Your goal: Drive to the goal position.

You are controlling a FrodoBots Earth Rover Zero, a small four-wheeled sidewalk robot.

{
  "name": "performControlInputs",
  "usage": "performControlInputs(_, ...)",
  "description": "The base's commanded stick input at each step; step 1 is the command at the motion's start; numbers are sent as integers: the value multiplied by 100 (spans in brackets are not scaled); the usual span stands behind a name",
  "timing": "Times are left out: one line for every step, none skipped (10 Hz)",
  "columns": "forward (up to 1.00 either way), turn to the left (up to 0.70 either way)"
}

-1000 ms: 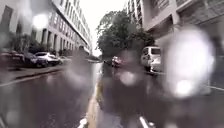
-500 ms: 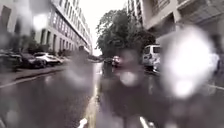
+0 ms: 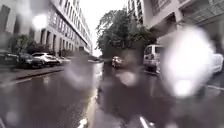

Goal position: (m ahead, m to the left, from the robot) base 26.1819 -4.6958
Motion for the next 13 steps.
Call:
performControlInputs(70, 0)
performControlInputs(70, 0)
performControlInputs(70, 0)
performControlInputs(70, 0)
performControlInputs(70, 0)
performControlInputs(70, 0)
performControlInputs(70, 0)
performControlInputs(70, 0)
performControlInputs(70, 0)
performControlInputs(70, 0)
performControlInputs(70, 14)
performControlInputs(70, 14)
performControlInputs(70, 4)
